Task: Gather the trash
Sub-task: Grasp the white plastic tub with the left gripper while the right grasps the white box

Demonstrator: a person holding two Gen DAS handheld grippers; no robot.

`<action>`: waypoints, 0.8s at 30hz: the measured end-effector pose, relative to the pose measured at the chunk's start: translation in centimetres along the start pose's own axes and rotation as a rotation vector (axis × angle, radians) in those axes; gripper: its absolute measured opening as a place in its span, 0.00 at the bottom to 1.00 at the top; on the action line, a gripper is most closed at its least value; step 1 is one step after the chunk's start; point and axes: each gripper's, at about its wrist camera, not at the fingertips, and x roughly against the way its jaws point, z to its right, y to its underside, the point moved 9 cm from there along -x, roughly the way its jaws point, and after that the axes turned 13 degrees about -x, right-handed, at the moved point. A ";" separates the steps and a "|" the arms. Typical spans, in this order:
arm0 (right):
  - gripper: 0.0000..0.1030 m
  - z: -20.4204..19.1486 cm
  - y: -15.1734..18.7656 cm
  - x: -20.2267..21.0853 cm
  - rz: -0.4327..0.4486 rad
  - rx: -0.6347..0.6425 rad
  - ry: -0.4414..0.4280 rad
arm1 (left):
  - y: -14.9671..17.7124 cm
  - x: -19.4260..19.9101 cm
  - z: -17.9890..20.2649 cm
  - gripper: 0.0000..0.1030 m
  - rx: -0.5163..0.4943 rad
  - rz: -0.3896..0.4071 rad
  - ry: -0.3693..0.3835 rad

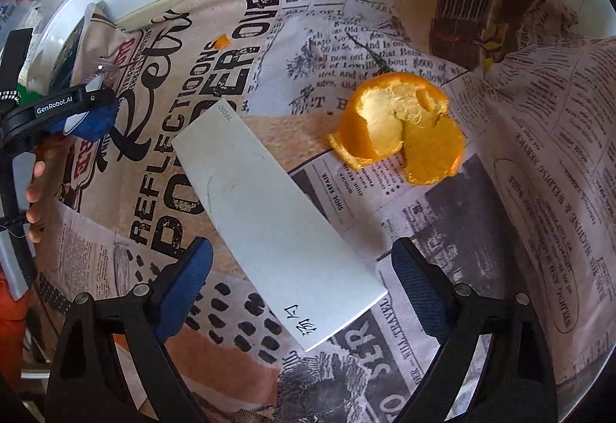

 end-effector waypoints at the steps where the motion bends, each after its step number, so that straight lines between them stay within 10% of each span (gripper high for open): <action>1: 0.88 -0.2 0.3 -0.2 -0.008 0.002 -0.004 | 0.1 0.1 0.1 0.75 -0.005 0.003 0.003; 12: 0.47 -1.4 2.4 0.4 0.038 0.081 0.030 | 3.9 3.7 3.2 0.74 -0.117 -0.002 0.093; 24: 0.46 -1.1 3.7 5.5 0.142 0.019 -0.018 | 5.3 12.0 6.9 0.74 -0.164 0.118 0.129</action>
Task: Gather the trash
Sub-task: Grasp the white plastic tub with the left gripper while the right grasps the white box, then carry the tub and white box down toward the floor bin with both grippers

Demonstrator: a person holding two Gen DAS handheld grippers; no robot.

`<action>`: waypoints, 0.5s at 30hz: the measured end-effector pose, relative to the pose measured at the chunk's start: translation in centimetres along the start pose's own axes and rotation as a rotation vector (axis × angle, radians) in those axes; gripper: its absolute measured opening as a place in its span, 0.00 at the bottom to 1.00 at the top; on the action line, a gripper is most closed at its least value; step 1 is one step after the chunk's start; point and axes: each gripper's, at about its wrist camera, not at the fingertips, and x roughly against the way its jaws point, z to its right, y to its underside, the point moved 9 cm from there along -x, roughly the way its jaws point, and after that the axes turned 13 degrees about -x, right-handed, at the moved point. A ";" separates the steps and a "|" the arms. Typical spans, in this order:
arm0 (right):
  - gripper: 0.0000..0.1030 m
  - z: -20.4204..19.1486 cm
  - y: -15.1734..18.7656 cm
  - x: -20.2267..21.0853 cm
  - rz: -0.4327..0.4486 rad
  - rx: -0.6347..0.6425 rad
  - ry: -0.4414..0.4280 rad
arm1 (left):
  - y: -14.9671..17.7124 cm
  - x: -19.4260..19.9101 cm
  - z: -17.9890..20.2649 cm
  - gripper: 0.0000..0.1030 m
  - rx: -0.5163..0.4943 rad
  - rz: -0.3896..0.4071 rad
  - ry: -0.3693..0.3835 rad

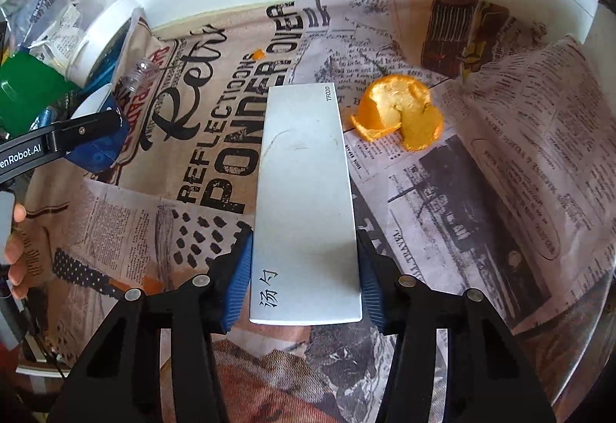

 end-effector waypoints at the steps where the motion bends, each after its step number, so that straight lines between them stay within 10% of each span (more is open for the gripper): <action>1: 0.46 0.2 -0.2 1.1 0.021 -0.003 -0.006 | -0.3 1.0 0.5 0.74 0.001 0.021 0.000; 15: 0.46 4.7 0.5 17.9 0.304 -0.015 -0.116 | 1.9 17.9 10.0 0.74 0.005 0.261 -0.033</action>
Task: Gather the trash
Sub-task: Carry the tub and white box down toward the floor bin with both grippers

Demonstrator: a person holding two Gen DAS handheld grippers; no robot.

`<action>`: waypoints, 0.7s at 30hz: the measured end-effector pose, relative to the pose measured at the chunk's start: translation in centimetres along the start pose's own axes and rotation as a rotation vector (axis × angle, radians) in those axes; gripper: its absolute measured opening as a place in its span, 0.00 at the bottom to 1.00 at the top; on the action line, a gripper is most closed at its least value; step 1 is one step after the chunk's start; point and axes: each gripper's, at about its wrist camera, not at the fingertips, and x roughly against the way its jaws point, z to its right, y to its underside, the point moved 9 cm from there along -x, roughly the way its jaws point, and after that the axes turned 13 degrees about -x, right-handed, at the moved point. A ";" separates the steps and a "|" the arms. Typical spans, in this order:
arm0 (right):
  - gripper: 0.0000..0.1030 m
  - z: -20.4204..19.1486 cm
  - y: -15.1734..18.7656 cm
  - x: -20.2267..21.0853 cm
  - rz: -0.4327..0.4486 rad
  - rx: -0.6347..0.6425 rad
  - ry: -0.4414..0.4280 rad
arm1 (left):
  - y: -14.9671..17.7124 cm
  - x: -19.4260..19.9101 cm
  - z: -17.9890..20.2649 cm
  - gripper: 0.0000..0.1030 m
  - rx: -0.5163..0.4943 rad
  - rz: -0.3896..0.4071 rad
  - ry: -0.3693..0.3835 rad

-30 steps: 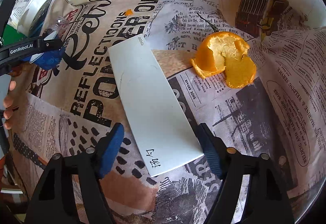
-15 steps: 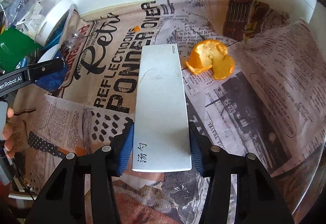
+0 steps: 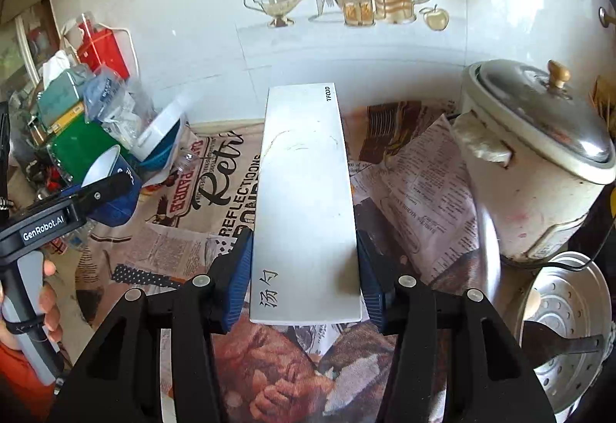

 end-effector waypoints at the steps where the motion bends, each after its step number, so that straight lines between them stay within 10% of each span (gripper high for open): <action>1: 0.46 0.1 0.1 1.1 0.011 0.003 -0.009 | 0.1 1.4 0.8 0.74 -0.003 0.015 0.000; 21: 0.46 0.5 8.9 14.2 0.070 -0.073 0.006 | 7.1 15.2 7.3 0.74 -0.115 0.080 0.089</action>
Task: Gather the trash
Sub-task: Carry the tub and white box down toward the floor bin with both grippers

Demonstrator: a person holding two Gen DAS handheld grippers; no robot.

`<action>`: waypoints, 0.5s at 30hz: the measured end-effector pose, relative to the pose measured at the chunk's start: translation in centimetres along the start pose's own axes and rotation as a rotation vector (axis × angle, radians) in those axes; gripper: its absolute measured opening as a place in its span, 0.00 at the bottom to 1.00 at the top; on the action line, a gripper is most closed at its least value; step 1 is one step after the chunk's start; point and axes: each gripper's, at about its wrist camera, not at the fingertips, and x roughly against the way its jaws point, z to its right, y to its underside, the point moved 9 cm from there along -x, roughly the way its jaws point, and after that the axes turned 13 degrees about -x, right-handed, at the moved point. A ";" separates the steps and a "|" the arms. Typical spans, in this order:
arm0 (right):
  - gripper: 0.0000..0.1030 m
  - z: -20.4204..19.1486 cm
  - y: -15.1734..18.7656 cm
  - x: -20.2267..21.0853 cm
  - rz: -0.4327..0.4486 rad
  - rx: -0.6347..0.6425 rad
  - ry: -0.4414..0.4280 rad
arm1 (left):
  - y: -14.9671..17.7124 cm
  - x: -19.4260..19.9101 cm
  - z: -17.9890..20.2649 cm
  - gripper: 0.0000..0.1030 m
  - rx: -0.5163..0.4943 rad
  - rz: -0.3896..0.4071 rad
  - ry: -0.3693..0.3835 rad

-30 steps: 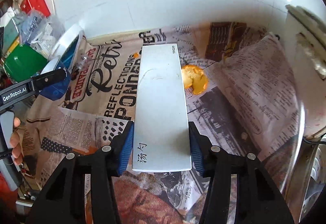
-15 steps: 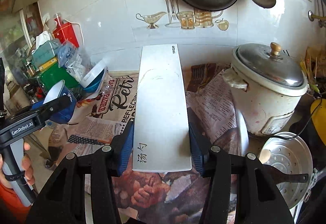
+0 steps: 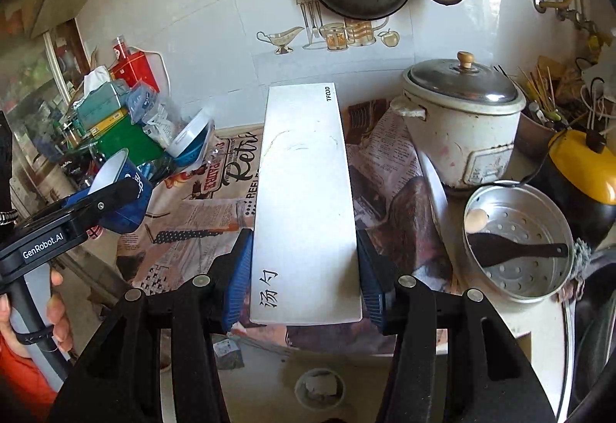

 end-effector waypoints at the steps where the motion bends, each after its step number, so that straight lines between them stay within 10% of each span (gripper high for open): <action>1: 0.46 -0.2 0.7 0.5 0.002 -0.007 0.008 | 0.7 0.7 0.1 0.74 -0.014 0.001 0.006; 15: 0.46 -5.6 12.9 7.7 -0.026 -0.051 0.057 | 10.6 12.1 0.5 0.74 -0.040 -0.030 0.081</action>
